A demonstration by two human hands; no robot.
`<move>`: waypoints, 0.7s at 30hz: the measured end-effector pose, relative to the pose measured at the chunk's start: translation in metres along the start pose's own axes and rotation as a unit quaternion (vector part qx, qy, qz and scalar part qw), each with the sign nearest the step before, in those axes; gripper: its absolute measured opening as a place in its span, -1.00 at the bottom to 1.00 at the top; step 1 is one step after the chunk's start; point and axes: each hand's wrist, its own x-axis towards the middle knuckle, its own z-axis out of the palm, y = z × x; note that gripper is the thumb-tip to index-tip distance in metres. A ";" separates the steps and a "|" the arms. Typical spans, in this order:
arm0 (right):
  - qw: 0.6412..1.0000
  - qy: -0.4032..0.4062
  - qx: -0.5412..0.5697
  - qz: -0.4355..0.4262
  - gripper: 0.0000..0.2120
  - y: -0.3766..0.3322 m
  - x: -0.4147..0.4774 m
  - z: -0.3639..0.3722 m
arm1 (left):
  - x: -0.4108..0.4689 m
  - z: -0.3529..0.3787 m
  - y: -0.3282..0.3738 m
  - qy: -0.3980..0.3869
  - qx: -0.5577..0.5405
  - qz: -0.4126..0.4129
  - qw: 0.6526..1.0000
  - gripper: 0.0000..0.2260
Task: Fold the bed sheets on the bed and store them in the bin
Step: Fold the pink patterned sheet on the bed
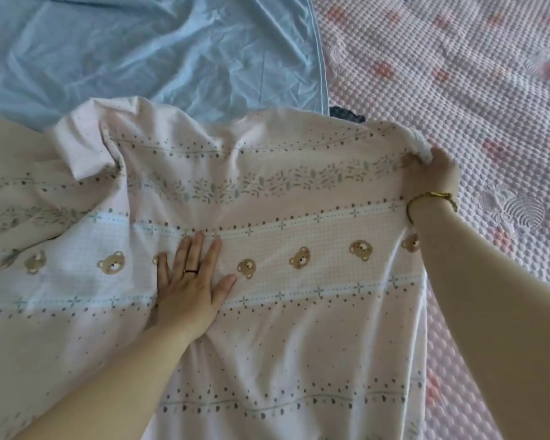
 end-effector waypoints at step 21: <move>0.937 -0.174 0.168 0.252 -0.83 0.198 -0.289 -0.136 | -0.188 0.052 0.016 0.035 -0.111 0.155 0.981 -0.38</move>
